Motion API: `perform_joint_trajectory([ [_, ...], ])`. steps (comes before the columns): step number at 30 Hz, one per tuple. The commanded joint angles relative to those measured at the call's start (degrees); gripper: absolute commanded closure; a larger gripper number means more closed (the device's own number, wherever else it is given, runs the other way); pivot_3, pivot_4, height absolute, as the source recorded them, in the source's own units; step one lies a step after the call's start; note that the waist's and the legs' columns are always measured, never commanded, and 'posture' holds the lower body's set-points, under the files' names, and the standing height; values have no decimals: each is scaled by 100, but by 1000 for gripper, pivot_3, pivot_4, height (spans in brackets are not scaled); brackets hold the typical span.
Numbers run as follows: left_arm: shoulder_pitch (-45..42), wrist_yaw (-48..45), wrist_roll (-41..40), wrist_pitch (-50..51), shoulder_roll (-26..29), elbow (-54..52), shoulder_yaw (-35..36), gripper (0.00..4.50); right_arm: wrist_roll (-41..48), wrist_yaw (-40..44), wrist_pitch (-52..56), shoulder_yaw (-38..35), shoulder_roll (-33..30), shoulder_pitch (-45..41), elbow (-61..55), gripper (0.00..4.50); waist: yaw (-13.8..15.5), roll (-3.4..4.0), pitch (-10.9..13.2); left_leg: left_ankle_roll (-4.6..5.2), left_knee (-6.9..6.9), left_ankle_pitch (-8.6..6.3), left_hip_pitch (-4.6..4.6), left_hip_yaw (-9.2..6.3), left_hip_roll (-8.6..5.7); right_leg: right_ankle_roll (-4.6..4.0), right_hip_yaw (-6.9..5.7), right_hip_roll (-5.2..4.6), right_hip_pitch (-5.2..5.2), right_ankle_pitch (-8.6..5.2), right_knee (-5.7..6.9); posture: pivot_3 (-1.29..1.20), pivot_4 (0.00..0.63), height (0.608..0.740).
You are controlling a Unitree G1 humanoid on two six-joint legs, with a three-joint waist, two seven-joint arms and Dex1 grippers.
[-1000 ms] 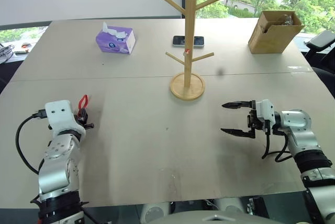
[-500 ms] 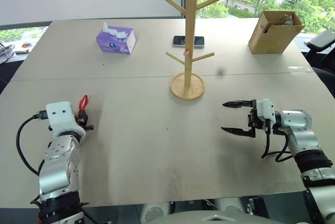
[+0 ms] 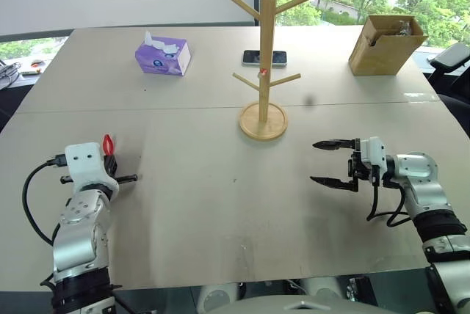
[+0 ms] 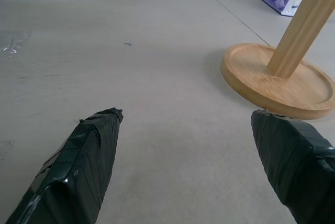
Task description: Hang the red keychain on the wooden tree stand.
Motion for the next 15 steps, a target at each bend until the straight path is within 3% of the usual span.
perform_joint_trajectory([
  [1, 54, -96, -80, -269, -96, -252, 61, 4448, 30, -117, -16, -184, 1, -85, -131, 241, 1, 0, 0, 0, 0, 0, 0, 0, 0, 0, 0, 0, 0, 0, 0, 0, 150, 740],
  [4, 73, -446, -407, -587, -292, -811, -47, 4448, 55, -366, -5, -304, 64, -186, -71, 241, -2, -1, 0, 0, 0, 0, -1, 1, 0, 0, 0, -2, 0, 0, 0, 0, 150, 740],
  [7, 125, -1222, -1281, -788, -559, -1729, -285, 4448, 221, -435, 254, -450, -10, -256, -195, 241, 32, -2, 1, -1, 1, 1, -4, -1, -1, 0, -2, -6, 0, 0, 0, 0, 150, 740],
  [11, 109, -1784, -2304, -403, -612, -2457, -566, 4448, 437, -442, 869, -654, -239, -355, -487, 241, 29, 0, 1, -1, 2, 1, -3, 0, -6, -1, 0, -35, 2, 1, 0, 0, 150, 740],
  [15, -344, -2076, -3412, 76, -570, -2857, -906, 4448, 434, -426, 1141, -779, -515, -418, -611, 241, 32, 0, 1, 1, 1, 0, -2, -2, -6, -1, -1, -1, 2, 1, 0, 0, 150, 740],
])
